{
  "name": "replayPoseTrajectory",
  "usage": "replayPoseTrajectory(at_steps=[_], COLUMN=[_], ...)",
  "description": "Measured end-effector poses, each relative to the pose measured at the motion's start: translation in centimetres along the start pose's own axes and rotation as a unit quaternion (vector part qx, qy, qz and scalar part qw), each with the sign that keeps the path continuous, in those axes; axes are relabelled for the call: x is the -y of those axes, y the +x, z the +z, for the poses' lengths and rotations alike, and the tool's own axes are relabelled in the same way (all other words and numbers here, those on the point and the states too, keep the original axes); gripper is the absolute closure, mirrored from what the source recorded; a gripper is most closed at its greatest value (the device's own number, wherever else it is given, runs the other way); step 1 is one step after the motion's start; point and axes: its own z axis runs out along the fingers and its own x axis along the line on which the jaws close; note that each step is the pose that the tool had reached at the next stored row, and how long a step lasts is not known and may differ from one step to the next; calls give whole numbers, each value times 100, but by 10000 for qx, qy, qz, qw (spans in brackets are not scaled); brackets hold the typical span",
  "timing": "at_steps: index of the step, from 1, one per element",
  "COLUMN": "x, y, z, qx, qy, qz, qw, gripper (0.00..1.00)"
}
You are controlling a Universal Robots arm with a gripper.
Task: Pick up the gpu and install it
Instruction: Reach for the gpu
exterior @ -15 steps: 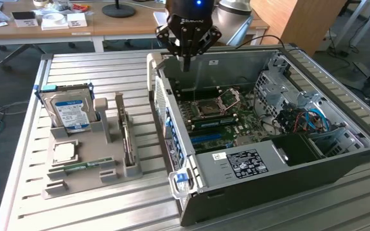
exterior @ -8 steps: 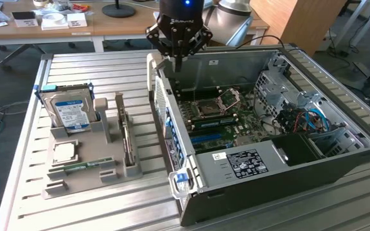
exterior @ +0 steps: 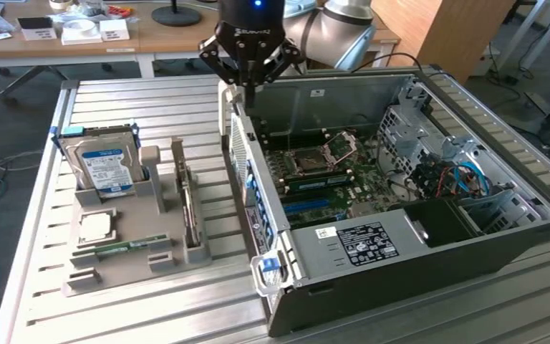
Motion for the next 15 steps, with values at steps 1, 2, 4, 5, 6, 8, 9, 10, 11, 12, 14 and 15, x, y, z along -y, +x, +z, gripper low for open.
replayPoseTrajectory(at_steps=[1,2,4,5,6,8,9,10,11,12,14,15], x=[0,0,0,0,0,-1,-1,-1,0,1,3,4], y=[29,59,111,137,163,214,237,264,290,315,365,391], z=[0,0,-1,-1,-1,-1,-1,-1,-1,-1,-1,-1], qx=[0,0,0,0,1,1,1,0,1,1,1,1], qy=[0,0,0,0,0,0,0,1,1,0,0,0], qz=[1,3,5,6,6,9,10,12,12,12,12,13], qw=[10000,10000,10000,10000,10000,10000,10000,10000,10000,10000,10000,10000], gripper=[89,89,89,89,89,89,89,89,89,89,89,89])
